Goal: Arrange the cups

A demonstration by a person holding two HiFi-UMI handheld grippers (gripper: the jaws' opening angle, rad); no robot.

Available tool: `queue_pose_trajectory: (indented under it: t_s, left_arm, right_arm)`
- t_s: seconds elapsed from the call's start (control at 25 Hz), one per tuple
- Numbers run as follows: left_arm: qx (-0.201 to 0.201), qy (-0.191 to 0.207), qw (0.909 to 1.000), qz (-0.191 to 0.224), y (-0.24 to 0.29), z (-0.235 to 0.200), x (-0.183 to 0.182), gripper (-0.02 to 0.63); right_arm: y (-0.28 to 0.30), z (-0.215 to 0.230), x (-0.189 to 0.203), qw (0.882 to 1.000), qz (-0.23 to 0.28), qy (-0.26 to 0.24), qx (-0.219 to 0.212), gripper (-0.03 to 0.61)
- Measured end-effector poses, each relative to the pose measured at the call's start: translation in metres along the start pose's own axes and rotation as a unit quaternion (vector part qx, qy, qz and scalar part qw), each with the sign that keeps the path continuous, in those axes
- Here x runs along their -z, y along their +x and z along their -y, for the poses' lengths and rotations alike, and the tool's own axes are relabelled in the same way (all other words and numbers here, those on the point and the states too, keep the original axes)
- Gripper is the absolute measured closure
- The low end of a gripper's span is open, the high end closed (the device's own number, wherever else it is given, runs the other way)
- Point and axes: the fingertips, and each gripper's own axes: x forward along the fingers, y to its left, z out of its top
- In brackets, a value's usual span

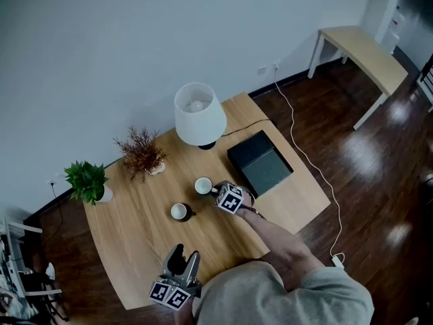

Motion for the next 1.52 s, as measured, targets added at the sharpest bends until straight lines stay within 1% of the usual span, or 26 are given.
queue_pose_trajectory:
  t_s: [0.08,0.12,0.2,0.28,0.36,0.44,0.48,0.56,0.68,0.84,1.04,1.16,1.24,1.36,1.4,1.52]
  left_arm:
    - [-0.002,-0.002,1.0,-0.002,-0.001,-0.001,0.001,0.362]
    - [-0.002,-0.003,1.0,-0.003,-0.001,-0.002,0.001,0.362]
    - [0.001,-0.004,1.0,-0.005,0.0,-0.001,0.001,0.362]
    - [0.005,-0.005,1.0,-0.005,0.002,0.001,0.001,0.362]
    - [0.008,-0.005,0.9999,-0.006,0.004,0.003,0.001,0.361]
    - [0.01,-0.005,0.9999,-0.006,0.004,0.003,0.001,0.362]
    - [0.01,-0.006,0.9999,-0.005,0.004,0.003,0.001,0.362]
    - [0.012,-0.007,0.9999,-0.003,0.005,0.003,0.0,0.362]
    - [0.013,-0.006,0.9999,0.0,0.005,0.004,-0.002,0.362]
    - [0.011,-0.007,0.9999,0.002,0.005,0.004,-0.001,0.362]
    - [0.008,-0.013,0.9999,0.003,0.003,0.003,-0.001,0.362]
    - [0.009,-0.014,0.9999,0.003,0.003,0.002,0.0,0.362]
    - [0.01,-0.015,0.9998,0.002,0.003,0.003,0.0,0.362]
    - [0.011,-0.015,0.9998,0.003,0.003,0.005,0.0,0.362]
    - [0.01,-0.014,0.9998,0.002,0.003,0.005,0.0,0.362]
    - [0.011,-0.012,0.9999,-0.003,0.004,0.006,0.002,0.362]
  right_arm:
    - [-0.014,0.007,-0.003,0.998,0.041,0.05,0.0,0.495]
    - [-0.026,0.016,-0.007,0.995,0.066,0.073,0.008,0.495]
    - [-0.06,0.054,-0.013,0.986,0.117,0.107,0.045,0.495]
    - [-0.102,0.108,-0.013,0.974,0.15,0.134,0.104,0.494]
    - [-0.138,0.168,0.004,0.962,0.146,0.157,0.17,0.495]
    - [-0.158,0.221,0.039,0.951,0.111,0.184,0.222,0.494]
    - [-0.163,0.239,0.058,0.947,0.088,0.198,0.238,0.494]
    - [-0.164,0.257,0.088,0.942,0.049,0.222,0.249,0.494]
    - [-0.157,0.26,0.106,0.942,0.016,0.229,0.244,0.494]
    - [-0.157,0.257,0.105,0.944,-0.007,0.215,0.249,0.494]
    - [-0.16,0.254,0.105,0.942,-0.031,0.226,0.245,0.494]
    - [-0.16,0.254,0.106,0.944,-0.04,0.228,0.237,0.495]
    - [-0.162,0.255,0.106,0.944,-0.036,0.226,0.236,0.492]
    - [-0.169,0.253,0.11,0.941,-0.023,0.226,0.251,0.462]
    - [-0.172,0.249,0.111,0.94,-0.015,0.229,0.254,0.392]
    - [-0.193,0.227,0.11,0.935,0.027,0.236,0.264,0.39]
